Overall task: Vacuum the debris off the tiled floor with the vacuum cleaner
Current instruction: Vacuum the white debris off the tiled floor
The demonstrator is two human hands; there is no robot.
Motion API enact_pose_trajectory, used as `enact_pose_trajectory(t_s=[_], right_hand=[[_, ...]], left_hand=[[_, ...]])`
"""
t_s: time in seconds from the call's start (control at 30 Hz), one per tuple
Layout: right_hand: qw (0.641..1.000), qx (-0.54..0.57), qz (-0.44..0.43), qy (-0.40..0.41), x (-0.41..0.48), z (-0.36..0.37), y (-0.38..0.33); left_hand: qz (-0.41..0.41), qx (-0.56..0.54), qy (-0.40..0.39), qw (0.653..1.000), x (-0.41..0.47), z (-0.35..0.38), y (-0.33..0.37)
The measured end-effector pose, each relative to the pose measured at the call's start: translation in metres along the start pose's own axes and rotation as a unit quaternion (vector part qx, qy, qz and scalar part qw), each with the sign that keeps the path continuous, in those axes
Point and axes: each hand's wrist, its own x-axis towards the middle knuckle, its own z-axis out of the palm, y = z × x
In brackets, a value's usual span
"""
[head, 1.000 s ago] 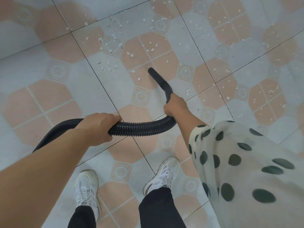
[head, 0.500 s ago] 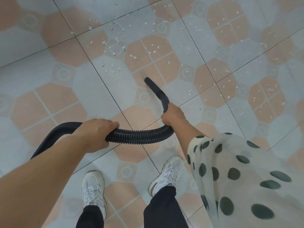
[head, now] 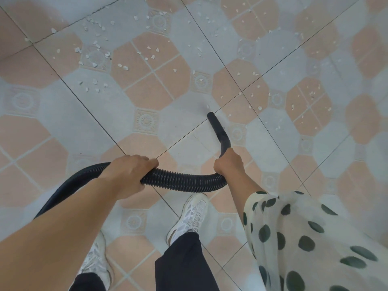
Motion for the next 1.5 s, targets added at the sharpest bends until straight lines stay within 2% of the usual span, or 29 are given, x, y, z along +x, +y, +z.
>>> enact_pose_trajectory(t_s=[0.57,0.8,1.03,1.2,1.5], right_hand=[[0.999,-0.006,-0.041,0.031,0.096,-0.103,0.039],[0.997,-0.035,-0.063,-0.001,0.070,-0.076,0.066],[0.998,0.035,-0.028,-0.039,0.034,-0.026,0.097],[0.997,0.070,-0.009,-0.022,0.034,-0.017,0.118],[0.999,0.032,-0.039,0.020,0.069,-0.029,0.118]], left_hand=[[-0.030,-0.027,0.037,0.998,0.094,-0.018,0.099],[-0.015,-0.016,0.000,1.000,0.064,0.000,0.106],[0.001,0.039,-0.048,0.998,0.031,0.007,0.096],[0.022,0.047,-0.052,0.997,0.031,0.012,0.109],[-0.002,0.049,-0.037,0.998,0.057,0.025,0.125]])
